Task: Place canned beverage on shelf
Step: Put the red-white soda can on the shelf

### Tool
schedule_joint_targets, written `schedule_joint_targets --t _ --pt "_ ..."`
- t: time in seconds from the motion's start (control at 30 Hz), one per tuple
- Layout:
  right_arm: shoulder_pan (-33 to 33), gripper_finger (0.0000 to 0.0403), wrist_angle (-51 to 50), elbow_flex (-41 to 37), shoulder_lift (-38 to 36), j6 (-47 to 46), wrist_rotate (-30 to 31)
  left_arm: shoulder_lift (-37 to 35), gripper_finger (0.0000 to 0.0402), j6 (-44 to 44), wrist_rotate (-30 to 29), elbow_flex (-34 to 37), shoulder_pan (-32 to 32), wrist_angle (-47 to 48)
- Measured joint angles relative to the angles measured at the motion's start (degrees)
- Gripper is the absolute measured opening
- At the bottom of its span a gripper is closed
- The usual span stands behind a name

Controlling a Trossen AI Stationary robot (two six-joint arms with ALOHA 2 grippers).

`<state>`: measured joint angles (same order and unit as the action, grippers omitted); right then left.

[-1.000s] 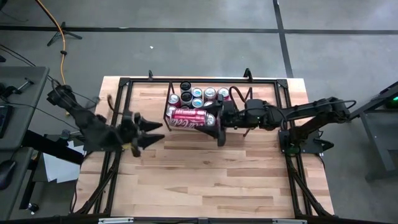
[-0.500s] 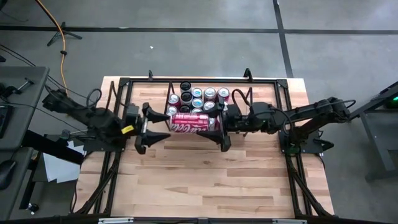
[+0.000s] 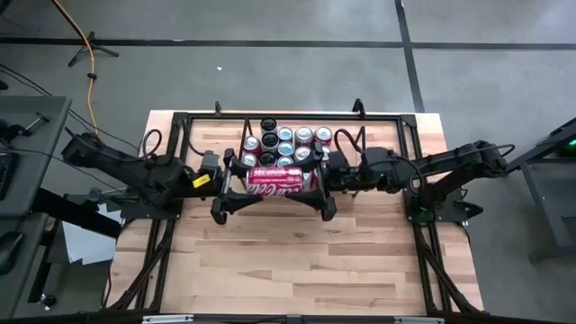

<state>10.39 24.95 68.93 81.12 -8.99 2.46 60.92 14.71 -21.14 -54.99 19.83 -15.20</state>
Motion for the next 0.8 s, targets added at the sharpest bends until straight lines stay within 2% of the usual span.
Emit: schedule_joint_targets --t 0.2,0.43,0.7,0.8 --pt "0.00 0.0293 -0.33 0.00 0.02 0.00 -0.16 3.48 0.0306 0.00 4.40 0.01 -1.93 -4.87" --pt "0.02 0.0293 -0.28 0.11 -0.02 0.15 -0.15 4.42 0.0304 -0.35 4.69 0.05 -2.64 -7.50" --pt "0.00 0.0293 -0.31 0.11 -0.09 0.41 0.13 4.03 0.0242 -1.82 3.00 0.08 -2.62 -7.48" --pt "-0.01 0.0333 -0.35 0.13 -0.08 -0.02 0.58 4.03 0.0240 -2.88 1.97 0.08 -2.58 -7.46"
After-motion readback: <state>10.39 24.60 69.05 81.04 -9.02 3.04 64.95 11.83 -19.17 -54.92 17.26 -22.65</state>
